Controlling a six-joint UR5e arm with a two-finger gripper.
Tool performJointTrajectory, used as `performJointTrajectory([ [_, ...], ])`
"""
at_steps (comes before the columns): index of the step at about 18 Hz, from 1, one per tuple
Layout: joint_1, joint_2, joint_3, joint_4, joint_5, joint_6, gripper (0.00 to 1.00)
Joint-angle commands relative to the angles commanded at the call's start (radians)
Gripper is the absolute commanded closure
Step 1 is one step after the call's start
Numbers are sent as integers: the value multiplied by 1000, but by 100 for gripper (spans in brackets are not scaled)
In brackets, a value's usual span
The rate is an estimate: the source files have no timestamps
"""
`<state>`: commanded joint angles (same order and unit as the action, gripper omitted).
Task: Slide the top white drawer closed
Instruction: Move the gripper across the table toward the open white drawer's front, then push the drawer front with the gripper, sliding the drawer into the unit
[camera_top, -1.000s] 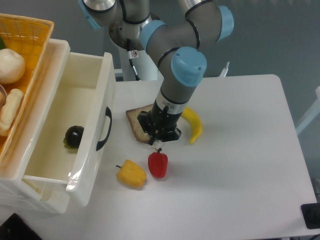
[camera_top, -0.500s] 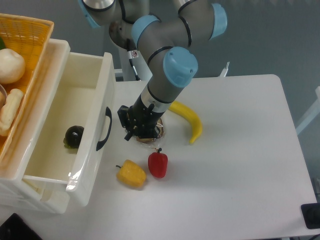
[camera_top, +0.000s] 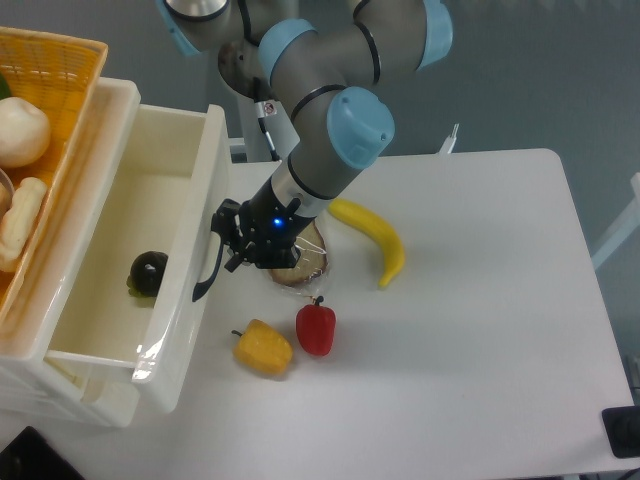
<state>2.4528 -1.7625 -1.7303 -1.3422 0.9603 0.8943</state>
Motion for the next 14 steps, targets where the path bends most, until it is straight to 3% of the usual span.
performJointTrajectory([
  [14,-86,15,-5,-17,-5,-37,100],
])
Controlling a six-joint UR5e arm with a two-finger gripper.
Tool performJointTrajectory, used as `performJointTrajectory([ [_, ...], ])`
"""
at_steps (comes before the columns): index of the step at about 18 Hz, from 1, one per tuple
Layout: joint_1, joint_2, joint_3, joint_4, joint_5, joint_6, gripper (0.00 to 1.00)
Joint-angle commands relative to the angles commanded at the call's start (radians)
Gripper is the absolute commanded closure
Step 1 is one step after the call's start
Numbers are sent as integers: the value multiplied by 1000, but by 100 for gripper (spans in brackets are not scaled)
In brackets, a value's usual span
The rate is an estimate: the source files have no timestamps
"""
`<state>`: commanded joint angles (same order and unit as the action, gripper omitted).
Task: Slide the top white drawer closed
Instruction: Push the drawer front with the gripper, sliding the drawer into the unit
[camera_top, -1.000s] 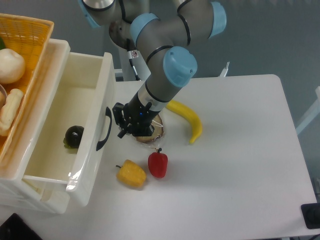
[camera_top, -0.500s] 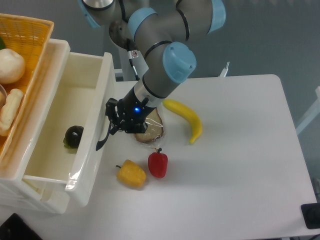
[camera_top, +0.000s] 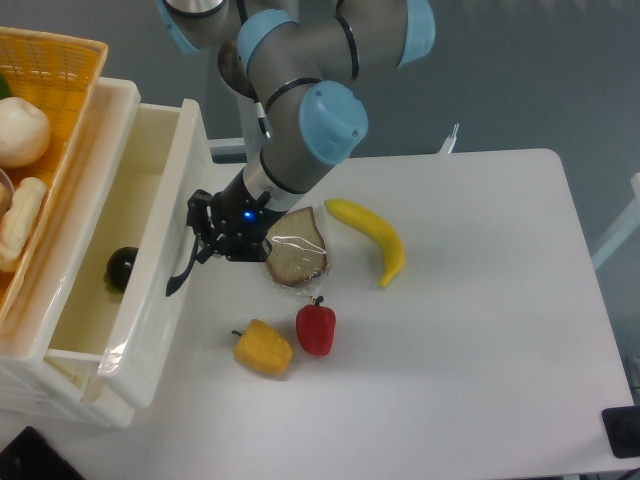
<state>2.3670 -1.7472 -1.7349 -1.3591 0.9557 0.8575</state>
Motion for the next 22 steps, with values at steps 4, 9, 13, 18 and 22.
performJointTrajectory([
  [4,-28,-3,-2,2,0,-11,100],
  [9,-52,-5,-3,2,0,-21,100],
  [13,-69,-5,-3,3,0,-38,100],
  [18,-89,-8,-3,6,0,-49,100],
  [22,-92,-9,-2,6,0,-51,100],
])
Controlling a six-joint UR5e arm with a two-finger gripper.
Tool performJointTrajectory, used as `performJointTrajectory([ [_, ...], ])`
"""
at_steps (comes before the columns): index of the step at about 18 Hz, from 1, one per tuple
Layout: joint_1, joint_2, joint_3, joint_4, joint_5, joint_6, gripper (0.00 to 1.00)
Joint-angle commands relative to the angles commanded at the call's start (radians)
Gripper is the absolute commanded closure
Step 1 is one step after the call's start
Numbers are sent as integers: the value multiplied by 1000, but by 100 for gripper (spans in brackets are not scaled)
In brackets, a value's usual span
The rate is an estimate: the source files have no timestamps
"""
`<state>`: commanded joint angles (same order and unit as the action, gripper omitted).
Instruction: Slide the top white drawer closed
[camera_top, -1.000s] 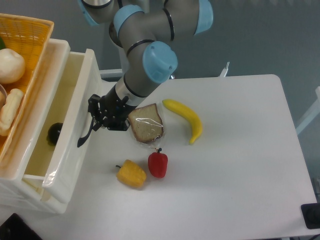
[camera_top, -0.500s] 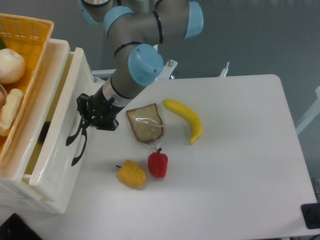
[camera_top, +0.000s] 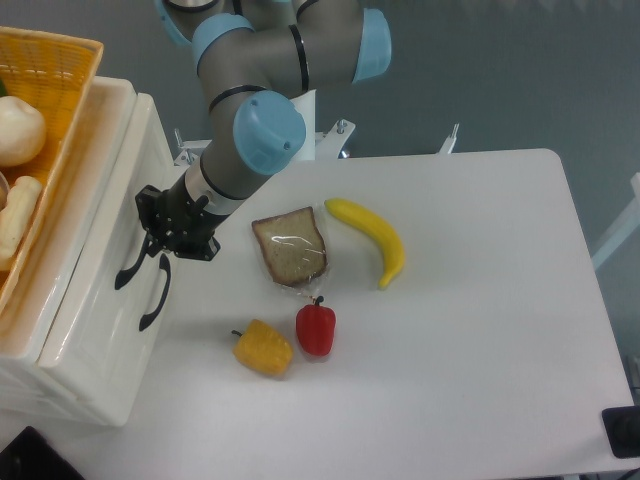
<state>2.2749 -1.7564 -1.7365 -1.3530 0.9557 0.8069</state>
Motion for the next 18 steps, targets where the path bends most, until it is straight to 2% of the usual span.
performJointTrajectory([
  [1,2,-2,0,2,2,0,97],
  [3,15,-3,3,5,2,2,77],
  [4,29,-3,5,6,6,3,59],
  [6,75,-3,14,6,6,8,33],
  [7,96,-5,18,9,8,9,9],
  [8,116,-5,26,9,9,8,0],
  [13,254,-6,69,15,34,14,0],
  [16,316,-40,118,21,135,15,0],
  [18,339,-66,141,76,236,15,0],
])
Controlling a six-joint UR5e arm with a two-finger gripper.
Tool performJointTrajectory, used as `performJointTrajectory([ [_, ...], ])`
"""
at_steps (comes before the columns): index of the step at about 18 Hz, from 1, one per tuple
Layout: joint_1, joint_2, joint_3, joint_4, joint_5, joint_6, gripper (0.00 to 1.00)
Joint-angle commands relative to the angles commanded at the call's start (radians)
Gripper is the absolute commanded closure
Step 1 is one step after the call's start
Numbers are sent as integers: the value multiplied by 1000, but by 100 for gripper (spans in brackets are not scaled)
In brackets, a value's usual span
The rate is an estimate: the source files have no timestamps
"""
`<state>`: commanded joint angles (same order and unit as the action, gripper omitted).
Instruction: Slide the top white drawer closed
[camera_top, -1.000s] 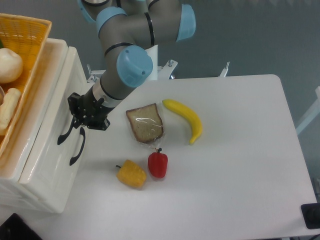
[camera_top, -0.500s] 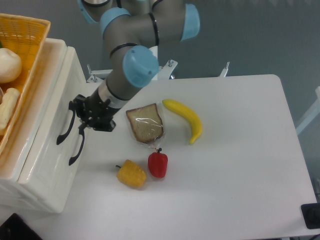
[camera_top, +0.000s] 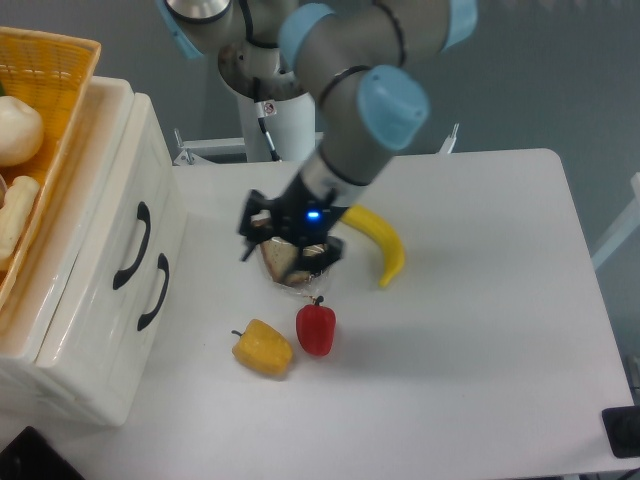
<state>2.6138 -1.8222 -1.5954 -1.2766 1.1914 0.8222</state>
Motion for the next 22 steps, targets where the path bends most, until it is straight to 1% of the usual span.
performJointTrajectory([
  [2,18,-29,6,48,94,0,0],
  [3,34,-37,12,66,117,3,0],
  [4,46,-52,28,72,128,17,0],
  [6,66,-74,45,72,157,102,0],
  [11,118,-120,61,72,255,437,0],
  [12,132,-135,83,71,260,484,0],
  [15,158,-192,141,72,264,569,0],
  [16,166,-209,162,72,283,607,0],
  [18,166,-219,163,72,329,678,0],
  [19,166,-232,164,77,332,701,0],
  [20,166,-247,167,103,332,713,0],
  [21,167,-250,167,118,333,713,0],
  [22,167,-250,167,120,333,713,0],
])
